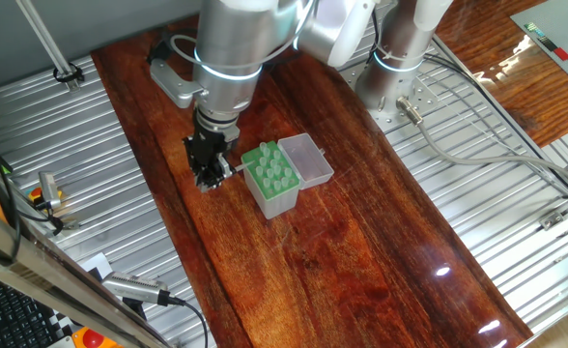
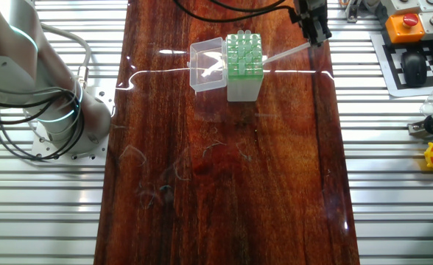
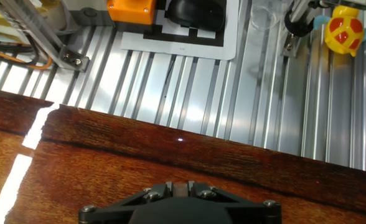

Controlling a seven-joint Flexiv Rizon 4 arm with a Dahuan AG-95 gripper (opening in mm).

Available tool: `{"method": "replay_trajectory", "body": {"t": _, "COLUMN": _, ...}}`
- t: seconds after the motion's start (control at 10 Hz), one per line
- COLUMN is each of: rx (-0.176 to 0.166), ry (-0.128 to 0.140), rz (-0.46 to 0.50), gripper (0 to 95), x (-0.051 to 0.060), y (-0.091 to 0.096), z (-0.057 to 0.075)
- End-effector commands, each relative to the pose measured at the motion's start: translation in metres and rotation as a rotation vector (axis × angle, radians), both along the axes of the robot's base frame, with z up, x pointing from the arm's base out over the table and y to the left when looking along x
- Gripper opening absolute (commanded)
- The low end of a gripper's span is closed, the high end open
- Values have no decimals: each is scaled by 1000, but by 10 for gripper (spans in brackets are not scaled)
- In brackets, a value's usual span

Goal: Insert a large pipette tip into the holder for large pipette tips

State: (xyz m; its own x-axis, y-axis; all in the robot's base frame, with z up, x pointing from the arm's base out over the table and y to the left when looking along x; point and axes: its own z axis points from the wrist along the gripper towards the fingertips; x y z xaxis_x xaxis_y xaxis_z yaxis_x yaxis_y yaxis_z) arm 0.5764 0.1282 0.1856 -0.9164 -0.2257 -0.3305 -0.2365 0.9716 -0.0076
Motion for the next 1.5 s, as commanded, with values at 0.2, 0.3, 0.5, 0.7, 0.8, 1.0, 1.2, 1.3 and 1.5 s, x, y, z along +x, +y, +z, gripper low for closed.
{"method": "replay_trajectory", "body": {"t": 0.2, "rx": 0, "ry": -4, "rz": 0, "gripper": 0, "x": 0, "y": 0, "z": 0}}
{"method": "replay_trajectory", "body": {"t": 0.3, "rx": 0, "ry": -7, "rz": 0, "gripper": 0, "x": 0, "y": 0, "z": 0}}
{"method": "replay_trajectory", "body": {"t": 0.5, "rx": -1, "ry": -10, "rz": 5, "gripper": 0, "x": 0, "y": 0, "z": 0}}
{"method": "replay_trajectory", "body": {"t": 0.7, "rx": -4, "ry": -6, "rz": 9, "gripper": 0, "x": 0, "y": 0, "z": 0}}
{"method": "replay_trajectory", "body": {"t": 0.8, "rx": -4, "ry": -5, "rz": 10, "gripper": 0, "x": 0, "y": 0, "z": 0}}
{"method": "replay_trajectory", "body": {"t": 1.0, "rx": -5, "ry": -5, "rz": 11, "gripper": 0, "x": 0, "y": 0, "z": 0}}
{"method": "replay_trajectory", "body": {"t": 1.2, "rx": -5, "ry": -5, "rz": 10, "gripper": 0, "x": 0, "y": 0, "z": 0}}
{"method": "replay_trajectory", "body": {"t": 1.3, "rx": -5, "ry": -5, "rz": 9, "gripper": 0, "x": 0, "y": 0, "z": 0}}
{"method": "replay_trajectory", "body": {"t": 1.5, "rx": -6, "ry": -5, "rz": 9, "gripper": 190, "x": 0, "y": 0, "z": 0}}
